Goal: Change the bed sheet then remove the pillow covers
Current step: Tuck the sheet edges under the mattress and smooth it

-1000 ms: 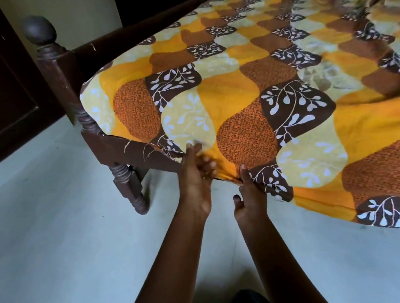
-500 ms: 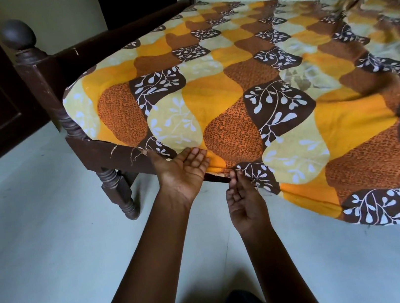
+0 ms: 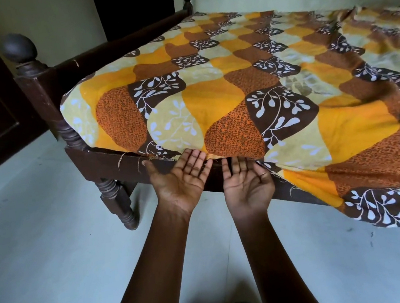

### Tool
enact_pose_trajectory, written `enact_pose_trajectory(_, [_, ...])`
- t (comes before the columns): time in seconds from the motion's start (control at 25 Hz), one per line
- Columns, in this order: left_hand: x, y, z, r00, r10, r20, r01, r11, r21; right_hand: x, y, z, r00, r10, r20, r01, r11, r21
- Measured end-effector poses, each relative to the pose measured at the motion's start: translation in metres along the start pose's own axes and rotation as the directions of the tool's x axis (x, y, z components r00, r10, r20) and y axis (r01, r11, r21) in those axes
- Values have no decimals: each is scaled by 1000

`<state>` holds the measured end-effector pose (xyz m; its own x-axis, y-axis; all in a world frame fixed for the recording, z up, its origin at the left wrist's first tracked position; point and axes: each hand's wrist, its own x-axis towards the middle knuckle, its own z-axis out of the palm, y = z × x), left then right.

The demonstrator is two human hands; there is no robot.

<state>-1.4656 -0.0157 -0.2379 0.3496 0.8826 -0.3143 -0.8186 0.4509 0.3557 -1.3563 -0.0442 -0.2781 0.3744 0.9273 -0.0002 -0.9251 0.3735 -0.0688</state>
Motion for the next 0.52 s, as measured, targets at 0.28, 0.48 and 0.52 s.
enact_pose_trajectory(0.28, [1, 9, -16, 950, 184, -253, -179, 983, 41, -27, -4, 11, 940, 55, -337, -152, 951, -268])
enact_pose_trajectory(0.48, [4, 24, -19, 964, 248, -96, -261, 952, -159, -32, 17, 12, 958, 72, -278, -139, 963, -231])
enact_pose_trajectory(0.52, [5, 26, -19, 969, 237, -74, -246, 956, -157, -27, 19, 13, 958, 82, -275, -144, 966, -215])
